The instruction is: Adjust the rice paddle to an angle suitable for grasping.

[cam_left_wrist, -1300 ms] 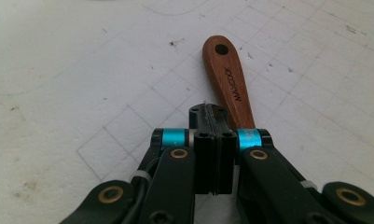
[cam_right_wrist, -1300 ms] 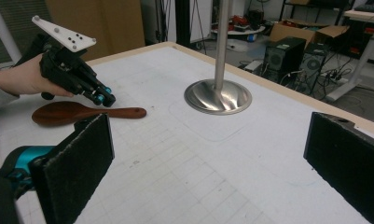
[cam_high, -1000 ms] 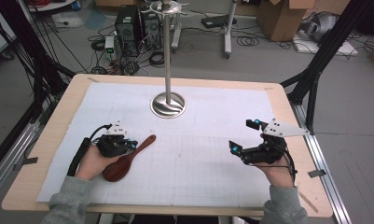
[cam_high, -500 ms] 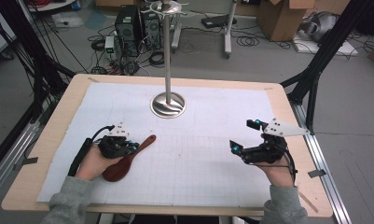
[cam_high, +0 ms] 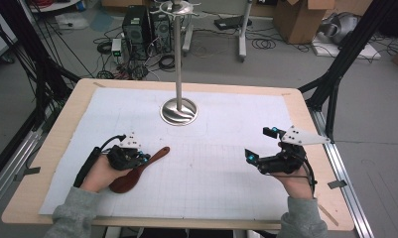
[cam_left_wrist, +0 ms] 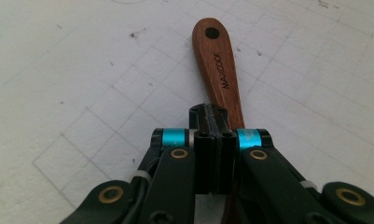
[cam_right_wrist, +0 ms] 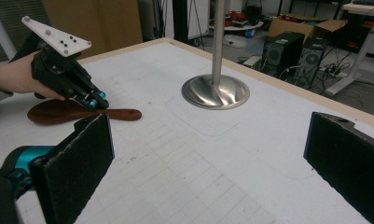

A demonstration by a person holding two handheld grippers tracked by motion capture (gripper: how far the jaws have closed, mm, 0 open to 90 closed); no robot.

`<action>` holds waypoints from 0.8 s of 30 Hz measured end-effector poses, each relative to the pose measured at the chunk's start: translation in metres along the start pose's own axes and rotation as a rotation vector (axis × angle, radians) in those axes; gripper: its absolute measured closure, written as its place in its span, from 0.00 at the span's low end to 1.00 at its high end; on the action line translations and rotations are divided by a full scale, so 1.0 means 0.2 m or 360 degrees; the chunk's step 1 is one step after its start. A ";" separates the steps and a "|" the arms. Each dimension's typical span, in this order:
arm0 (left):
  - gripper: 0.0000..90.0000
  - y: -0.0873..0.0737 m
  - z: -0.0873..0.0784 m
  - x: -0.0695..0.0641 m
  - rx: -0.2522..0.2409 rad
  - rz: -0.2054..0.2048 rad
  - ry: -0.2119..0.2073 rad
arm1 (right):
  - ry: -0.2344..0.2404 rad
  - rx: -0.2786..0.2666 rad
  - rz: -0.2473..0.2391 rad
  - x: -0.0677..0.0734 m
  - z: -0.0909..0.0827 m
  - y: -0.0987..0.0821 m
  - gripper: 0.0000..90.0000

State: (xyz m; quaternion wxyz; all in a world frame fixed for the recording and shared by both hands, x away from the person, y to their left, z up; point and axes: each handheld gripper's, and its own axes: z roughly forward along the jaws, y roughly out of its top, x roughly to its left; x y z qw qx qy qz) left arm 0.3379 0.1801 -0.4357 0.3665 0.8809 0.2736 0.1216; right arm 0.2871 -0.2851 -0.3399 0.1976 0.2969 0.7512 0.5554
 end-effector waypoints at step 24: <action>0.99 0.01 0.01 -0.04 0.0000 0.0031 -0.0132 | 0.0018 0.0009 -0.0013 0.00 0.01 0.00 0.00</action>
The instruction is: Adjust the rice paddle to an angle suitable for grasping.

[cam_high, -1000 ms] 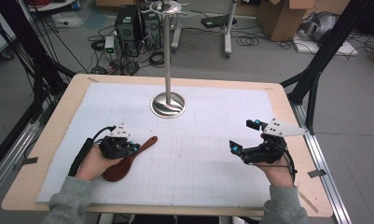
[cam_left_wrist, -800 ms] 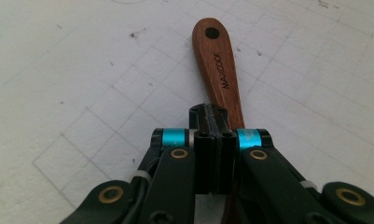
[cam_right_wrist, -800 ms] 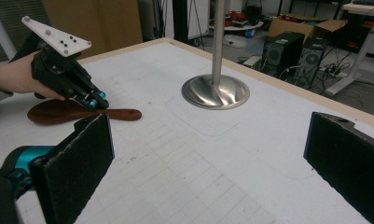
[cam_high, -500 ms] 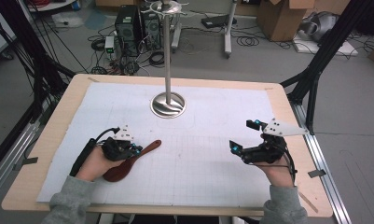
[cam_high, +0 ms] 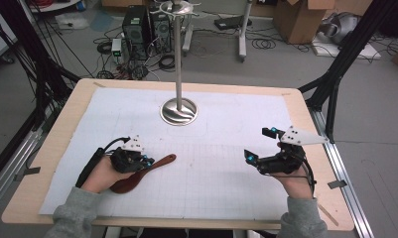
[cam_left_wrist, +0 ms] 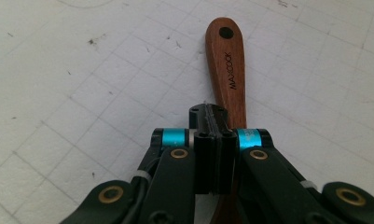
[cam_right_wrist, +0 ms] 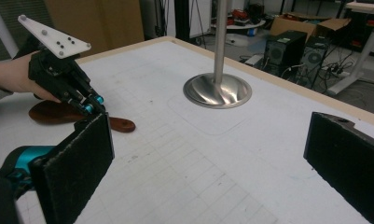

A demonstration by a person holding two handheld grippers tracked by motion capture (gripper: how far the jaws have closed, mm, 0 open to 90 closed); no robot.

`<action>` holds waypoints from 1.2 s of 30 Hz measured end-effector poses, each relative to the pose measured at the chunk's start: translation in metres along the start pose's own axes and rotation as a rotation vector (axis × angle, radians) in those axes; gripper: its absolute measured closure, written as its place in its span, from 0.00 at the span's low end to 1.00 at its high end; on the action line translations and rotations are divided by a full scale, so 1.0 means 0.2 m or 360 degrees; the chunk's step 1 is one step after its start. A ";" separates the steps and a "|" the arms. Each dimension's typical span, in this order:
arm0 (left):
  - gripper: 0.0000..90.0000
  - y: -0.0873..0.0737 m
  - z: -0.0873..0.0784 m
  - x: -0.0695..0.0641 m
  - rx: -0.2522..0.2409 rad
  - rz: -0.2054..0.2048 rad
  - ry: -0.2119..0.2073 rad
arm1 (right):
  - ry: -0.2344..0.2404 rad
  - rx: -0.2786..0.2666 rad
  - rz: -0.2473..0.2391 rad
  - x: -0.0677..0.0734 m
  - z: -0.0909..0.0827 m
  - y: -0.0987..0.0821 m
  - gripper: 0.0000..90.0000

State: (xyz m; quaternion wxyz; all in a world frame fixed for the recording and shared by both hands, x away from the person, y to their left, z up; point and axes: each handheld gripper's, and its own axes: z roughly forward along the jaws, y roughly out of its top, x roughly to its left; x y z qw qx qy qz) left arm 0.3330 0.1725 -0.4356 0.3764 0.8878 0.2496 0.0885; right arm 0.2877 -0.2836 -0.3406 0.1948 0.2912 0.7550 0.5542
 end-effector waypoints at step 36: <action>0.19 0.10 -0.11 -0.05 -0.0090 0.0091 -0.0137 | -0.0028 -0.0002 0.0035 -0.02 -0.04 -0.02 0.00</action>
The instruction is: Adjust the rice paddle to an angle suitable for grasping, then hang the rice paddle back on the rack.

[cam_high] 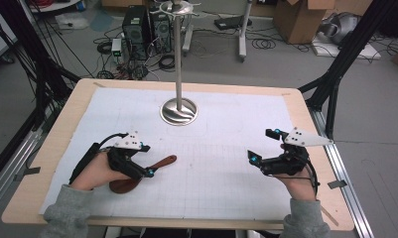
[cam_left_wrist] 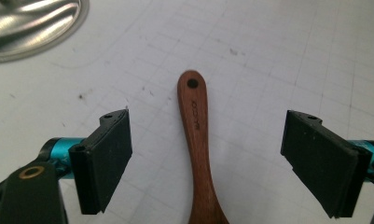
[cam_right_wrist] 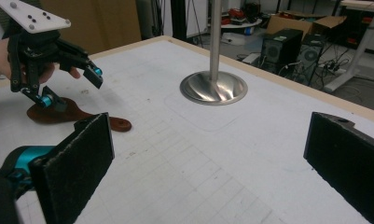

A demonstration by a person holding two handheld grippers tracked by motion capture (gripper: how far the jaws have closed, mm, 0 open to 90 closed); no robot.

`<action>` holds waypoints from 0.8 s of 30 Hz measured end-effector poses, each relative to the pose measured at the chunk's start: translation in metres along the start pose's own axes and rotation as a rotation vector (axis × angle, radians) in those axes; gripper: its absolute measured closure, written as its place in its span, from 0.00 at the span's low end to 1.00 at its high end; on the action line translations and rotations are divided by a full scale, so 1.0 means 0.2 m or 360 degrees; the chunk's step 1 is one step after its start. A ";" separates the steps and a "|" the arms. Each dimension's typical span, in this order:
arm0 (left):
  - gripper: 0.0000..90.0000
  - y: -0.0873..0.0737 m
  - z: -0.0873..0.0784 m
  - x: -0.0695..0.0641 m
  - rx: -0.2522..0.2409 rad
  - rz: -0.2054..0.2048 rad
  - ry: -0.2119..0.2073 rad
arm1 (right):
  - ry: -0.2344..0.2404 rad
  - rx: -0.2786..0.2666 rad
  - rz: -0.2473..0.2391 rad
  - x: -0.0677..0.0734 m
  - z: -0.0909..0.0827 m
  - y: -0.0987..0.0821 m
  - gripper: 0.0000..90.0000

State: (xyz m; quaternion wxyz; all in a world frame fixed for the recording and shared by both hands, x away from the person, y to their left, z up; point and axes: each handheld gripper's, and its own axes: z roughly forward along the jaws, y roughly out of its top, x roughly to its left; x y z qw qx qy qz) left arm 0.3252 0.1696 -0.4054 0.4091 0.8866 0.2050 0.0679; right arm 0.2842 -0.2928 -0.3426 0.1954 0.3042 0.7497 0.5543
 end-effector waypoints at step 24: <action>0.21 0.01 0.08 0.02 0.0175 0.0064 -0.0025 | -0.0032 0.0038 0.0011 0.00 -0.07 -0.05 0.00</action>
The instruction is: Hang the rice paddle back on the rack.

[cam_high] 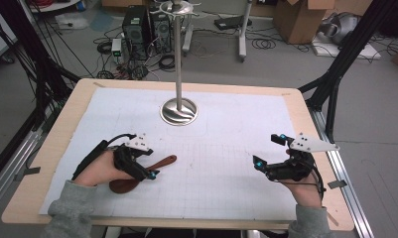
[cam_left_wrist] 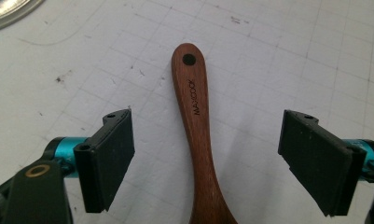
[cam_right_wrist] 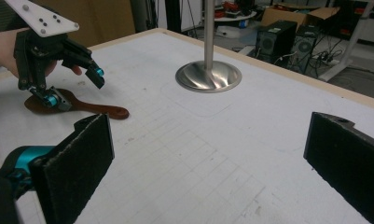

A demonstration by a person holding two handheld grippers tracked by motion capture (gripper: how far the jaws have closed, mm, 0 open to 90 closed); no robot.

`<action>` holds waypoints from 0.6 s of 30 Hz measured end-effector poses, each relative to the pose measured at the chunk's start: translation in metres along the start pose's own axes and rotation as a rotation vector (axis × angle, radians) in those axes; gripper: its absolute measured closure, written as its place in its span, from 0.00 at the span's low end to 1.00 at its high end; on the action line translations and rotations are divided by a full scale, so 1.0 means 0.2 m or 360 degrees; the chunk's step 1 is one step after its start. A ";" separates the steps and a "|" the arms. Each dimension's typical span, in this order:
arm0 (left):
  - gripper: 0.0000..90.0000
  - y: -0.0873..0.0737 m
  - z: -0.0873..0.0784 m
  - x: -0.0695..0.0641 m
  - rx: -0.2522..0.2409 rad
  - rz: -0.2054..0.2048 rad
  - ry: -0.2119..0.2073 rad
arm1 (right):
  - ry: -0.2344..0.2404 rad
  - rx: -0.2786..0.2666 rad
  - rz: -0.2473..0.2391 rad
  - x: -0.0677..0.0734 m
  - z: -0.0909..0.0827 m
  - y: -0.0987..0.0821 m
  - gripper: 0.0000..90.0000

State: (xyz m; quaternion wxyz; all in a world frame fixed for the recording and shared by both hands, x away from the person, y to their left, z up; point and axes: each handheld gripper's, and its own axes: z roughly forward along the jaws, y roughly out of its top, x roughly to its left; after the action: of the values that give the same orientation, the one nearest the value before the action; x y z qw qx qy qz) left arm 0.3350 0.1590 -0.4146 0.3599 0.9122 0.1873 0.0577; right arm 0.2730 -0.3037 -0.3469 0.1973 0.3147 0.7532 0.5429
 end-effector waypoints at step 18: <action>0.30 -0.02 0.06 0.03 0.0151 0.0010 -0.0015 | -0.0008 0.0024 0.0011 0.01 -0.03 -0.02 0.00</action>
State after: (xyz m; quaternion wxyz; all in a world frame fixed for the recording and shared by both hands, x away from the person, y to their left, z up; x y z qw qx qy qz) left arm 0.3425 0.1560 -0.4254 0.3169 0.9290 0.1853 0.0456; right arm 0.2668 -0.3080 -0.3480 0.1950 0.3203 0.7556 0.5371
